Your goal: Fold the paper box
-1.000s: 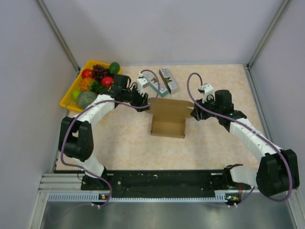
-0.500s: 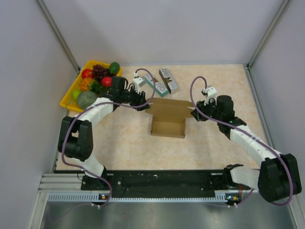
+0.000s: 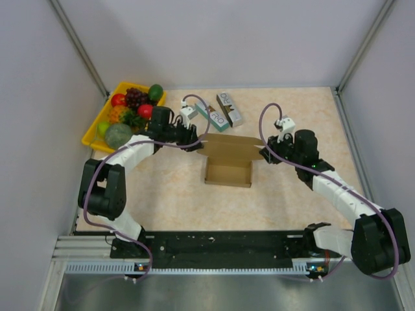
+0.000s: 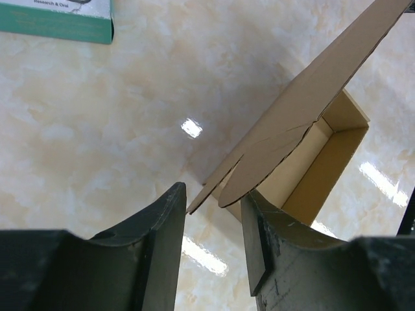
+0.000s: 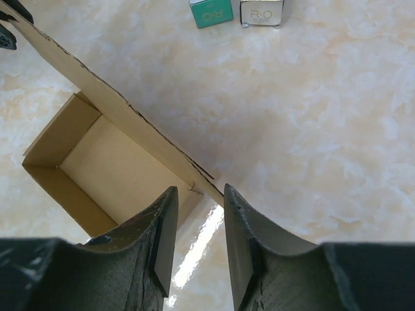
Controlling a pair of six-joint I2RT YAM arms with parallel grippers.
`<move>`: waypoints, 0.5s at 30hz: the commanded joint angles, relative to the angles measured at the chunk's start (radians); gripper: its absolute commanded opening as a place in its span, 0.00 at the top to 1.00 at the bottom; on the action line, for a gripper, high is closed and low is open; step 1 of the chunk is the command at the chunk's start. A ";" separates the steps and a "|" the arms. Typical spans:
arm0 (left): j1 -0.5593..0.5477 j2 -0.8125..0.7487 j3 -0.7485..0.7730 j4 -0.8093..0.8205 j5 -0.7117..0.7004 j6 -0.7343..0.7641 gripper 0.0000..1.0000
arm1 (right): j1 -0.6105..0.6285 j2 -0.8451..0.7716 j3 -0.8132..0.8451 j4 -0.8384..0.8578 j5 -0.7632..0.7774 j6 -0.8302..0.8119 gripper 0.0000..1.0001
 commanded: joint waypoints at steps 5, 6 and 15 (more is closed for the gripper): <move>-0.016 -0.097 -0.067 0.077 -0.023 -0.070 0.57 | 0.029 -0.013 -0.020 0.052 0.020 -0.001 0.66; -0.019 -0.100 -0.073 0.084 -0.028 -0.076 0.58 | 0.032 -0.013 -0.018 0.050 0.023 -0.001 0.66; -0.033 -0.140 -0.133 0.149 -0.078 -0.128 0.60 | 0.044 -0.005 -0.031 0.070 0.074 -0.019 0.55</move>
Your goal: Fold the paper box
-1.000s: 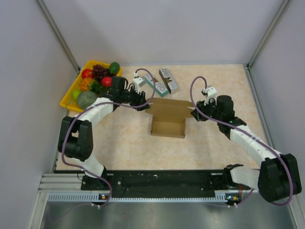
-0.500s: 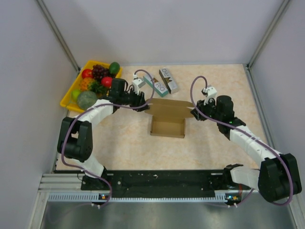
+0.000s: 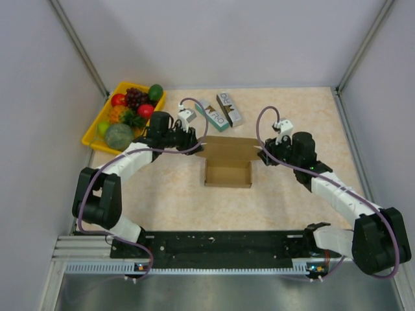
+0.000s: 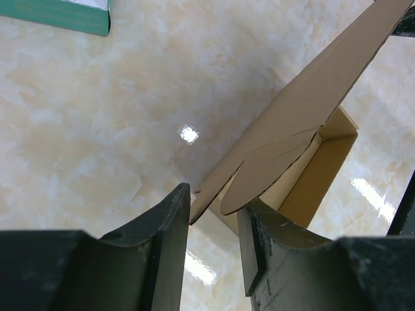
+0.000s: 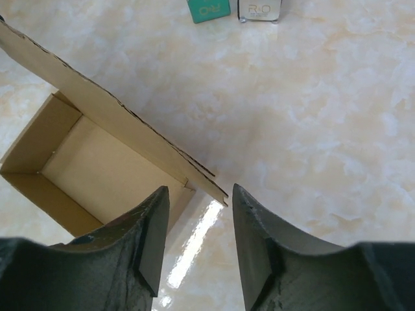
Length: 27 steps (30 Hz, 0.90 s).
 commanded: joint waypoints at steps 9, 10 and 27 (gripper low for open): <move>-0.015 -0.035 -0.016 0.039 -0.032 -0.020 0.57 | 0.018 0.021 0.015 0.057 0.030 -0.047 0.51; -0.016 -0.036 -0.016 0.036 -0.043 -0.015 0.57 | 0.018 0.024 0.017 0.059 0.027 -0.047 0.51; -0.078 -0.135 -0.146 0.168 -0.201 -0.164 0.67 | 0.050 0.004 -0.060 0.162 -0.014 -0.020 0.76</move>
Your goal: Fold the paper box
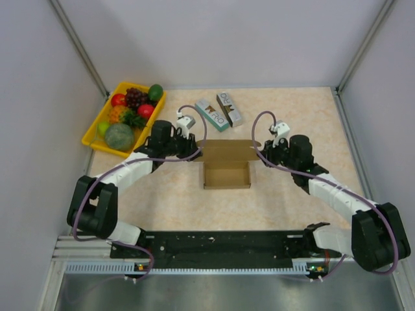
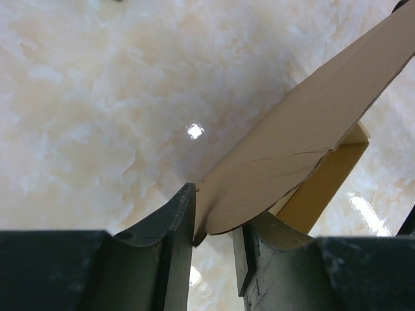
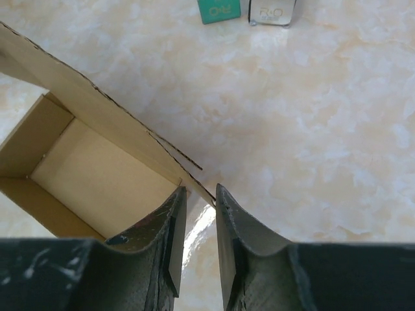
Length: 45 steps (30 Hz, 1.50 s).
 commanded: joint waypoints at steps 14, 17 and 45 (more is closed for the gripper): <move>-0.097 -0.112 -0.094 0.134 -0.292 -0.165 0.75 | 0.104 -0.127 -0.113 0.150 0.037 0.091 0.77; -0.113 -0.123 -0.109 0.157 -0.312 -0.191 0.75 | 0.139 -0.130 -0.101 0.147 0.086 0.098 0.74; -0.130 -0.247 -0.145 0.020 -0.365 -0.161 0.57 | 0.219 -0.061 -0.010 0.071 0.183 0.026 0.67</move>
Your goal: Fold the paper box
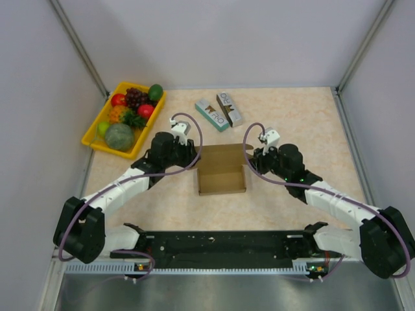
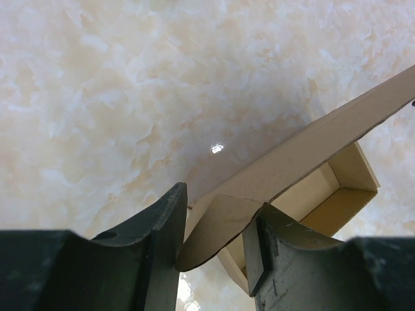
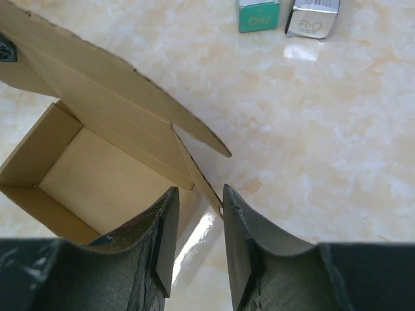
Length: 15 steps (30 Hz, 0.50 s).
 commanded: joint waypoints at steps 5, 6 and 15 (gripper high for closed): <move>-0.004 -0.069 -0.023 -0.058 -0.030 0.016 0.41 | 0.014 0.007 0.052 0.018 0.019 -0.018 0.67; -0.004 -0.083 -0.031 -0.056 -0.028 0.017 0.41 | 0.016 0.007 0.052 0.015 0.019 -0.019 0.67; -0.002 -0.112 -0.052 -0.061 -0.036 0.028 0.57 | 0.015 0.010 0.064 0.002 0.005 -0.029 0.68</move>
